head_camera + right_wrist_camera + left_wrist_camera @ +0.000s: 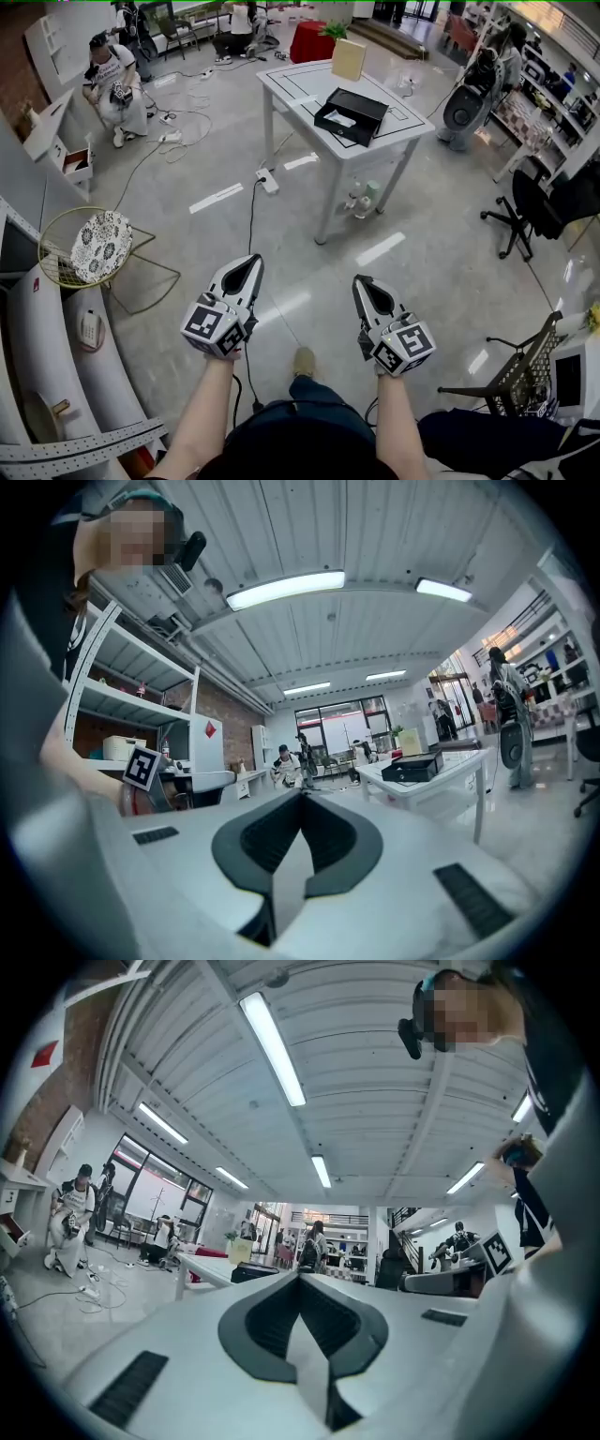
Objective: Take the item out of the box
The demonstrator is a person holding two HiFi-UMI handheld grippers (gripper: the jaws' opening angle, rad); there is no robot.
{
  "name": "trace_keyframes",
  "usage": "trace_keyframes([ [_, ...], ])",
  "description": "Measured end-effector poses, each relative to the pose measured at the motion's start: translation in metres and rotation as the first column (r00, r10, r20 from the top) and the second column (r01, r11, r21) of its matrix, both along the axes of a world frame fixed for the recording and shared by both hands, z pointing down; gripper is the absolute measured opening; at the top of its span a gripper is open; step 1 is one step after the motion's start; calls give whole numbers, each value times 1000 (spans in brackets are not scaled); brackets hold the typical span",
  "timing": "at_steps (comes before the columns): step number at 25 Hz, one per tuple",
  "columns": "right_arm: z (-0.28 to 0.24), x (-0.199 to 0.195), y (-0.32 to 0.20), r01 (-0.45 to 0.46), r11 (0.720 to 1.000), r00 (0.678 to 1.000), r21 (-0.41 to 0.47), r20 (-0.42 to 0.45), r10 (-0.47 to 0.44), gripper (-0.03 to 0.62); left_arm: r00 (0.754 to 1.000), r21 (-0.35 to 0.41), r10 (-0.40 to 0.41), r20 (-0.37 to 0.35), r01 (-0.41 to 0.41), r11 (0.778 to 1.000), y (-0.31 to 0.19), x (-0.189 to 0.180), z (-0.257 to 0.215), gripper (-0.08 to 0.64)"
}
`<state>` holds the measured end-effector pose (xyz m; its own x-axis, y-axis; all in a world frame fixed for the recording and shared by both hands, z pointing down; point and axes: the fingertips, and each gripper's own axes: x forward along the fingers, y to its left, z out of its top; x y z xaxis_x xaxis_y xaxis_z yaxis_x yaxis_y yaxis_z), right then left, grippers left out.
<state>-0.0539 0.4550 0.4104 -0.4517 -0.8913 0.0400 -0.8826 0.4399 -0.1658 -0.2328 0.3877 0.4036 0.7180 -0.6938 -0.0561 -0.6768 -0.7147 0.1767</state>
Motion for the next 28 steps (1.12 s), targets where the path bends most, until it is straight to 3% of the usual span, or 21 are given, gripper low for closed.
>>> trace_keyframes([
  [16,4,49,-135,33,999,999,-15,20,-32,3,998,-67,-70,-5,70,995,-129,42,1,12],
  [28,12,80,-180,36,999,998,-20,50,-35,3,998,-19,-56,-10,56,998,-170,72,5,12],
])
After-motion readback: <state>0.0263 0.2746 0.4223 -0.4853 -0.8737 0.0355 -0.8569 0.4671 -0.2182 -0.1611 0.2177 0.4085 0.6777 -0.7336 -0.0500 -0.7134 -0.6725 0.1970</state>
